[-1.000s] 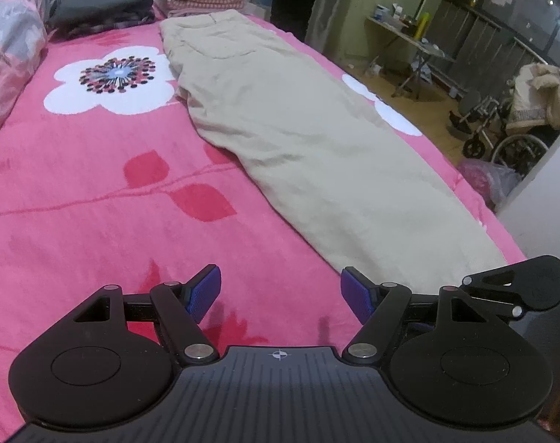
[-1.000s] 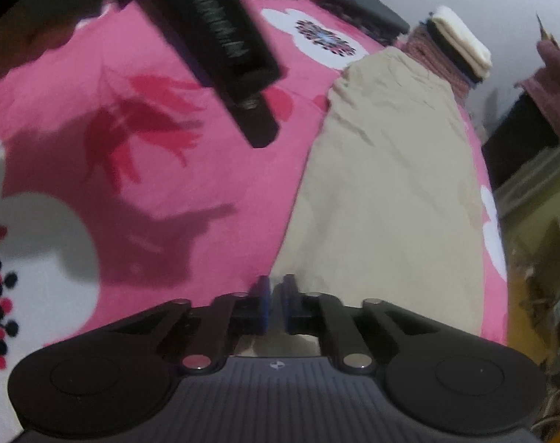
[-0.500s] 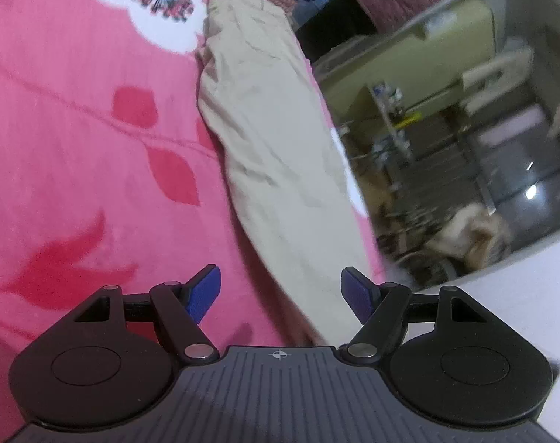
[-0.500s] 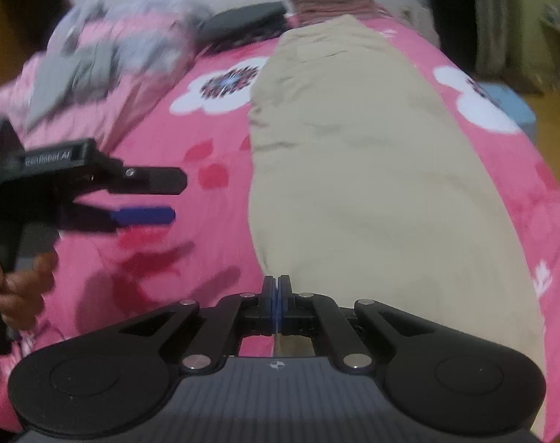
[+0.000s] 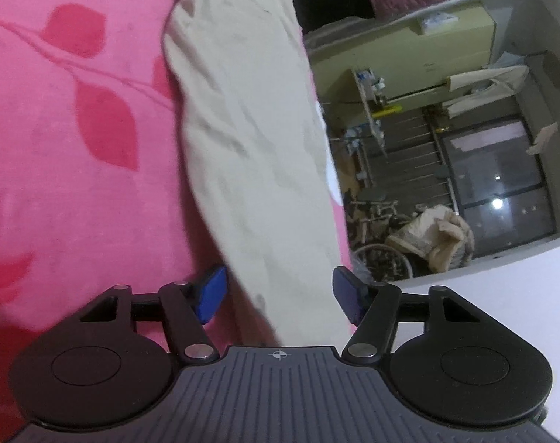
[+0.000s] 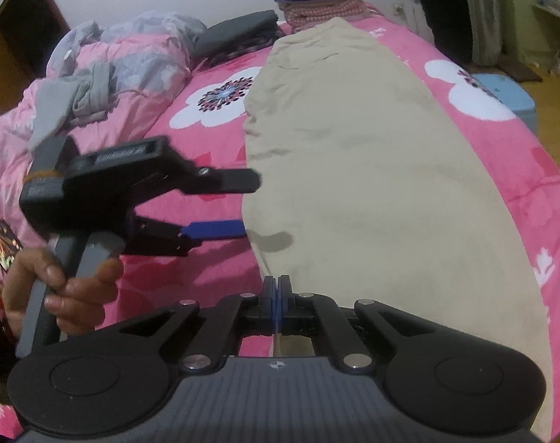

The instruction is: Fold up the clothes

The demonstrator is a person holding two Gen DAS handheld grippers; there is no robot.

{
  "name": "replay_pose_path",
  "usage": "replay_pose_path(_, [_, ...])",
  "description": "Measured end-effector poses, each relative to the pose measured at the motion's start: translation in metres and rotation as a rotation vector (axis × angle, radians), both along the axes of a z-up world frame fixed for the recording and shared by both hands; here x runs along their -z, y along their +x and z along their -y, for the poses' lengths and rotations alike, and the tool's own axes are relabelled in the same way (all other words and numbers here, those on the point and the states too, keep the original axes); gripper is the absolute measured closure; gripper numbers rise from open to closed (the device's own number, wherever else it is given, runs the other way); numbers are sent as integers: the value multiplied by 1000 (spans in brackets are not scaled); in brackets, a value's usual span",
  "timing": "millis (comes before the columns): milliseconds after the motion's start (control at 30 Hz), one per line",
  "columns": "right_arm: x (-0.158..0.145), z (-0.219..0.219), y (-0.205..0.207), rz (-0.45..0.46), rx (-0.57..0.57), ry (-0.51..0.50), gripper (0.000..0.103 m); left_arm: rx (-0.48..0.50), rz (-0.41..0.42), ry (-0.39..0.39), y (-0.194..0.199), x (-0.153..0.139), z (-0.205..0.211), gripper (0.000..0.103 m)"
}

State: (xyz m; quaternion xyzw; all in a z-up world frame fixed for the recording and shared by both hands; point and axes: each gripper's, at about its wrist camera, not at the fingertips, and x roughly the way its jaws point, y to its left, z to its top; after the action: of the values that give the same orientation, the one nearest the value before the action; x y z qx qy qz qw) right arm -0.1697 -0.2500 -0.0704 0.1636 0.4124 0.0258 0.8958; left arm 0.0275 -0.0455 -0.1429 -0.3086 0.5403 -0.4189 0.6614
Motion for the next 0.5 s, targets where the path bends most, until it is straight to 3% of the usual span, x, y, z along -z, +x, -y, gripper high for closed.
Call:
replay_pose_path(400, [1,-14,6,19,-76,-101,99,-13,-21,-36,1,0,2,41])
replay_pose_path(500, [0,-25,13,33,-122,-162,72,-10,-16,-43,2,-2,2,41])
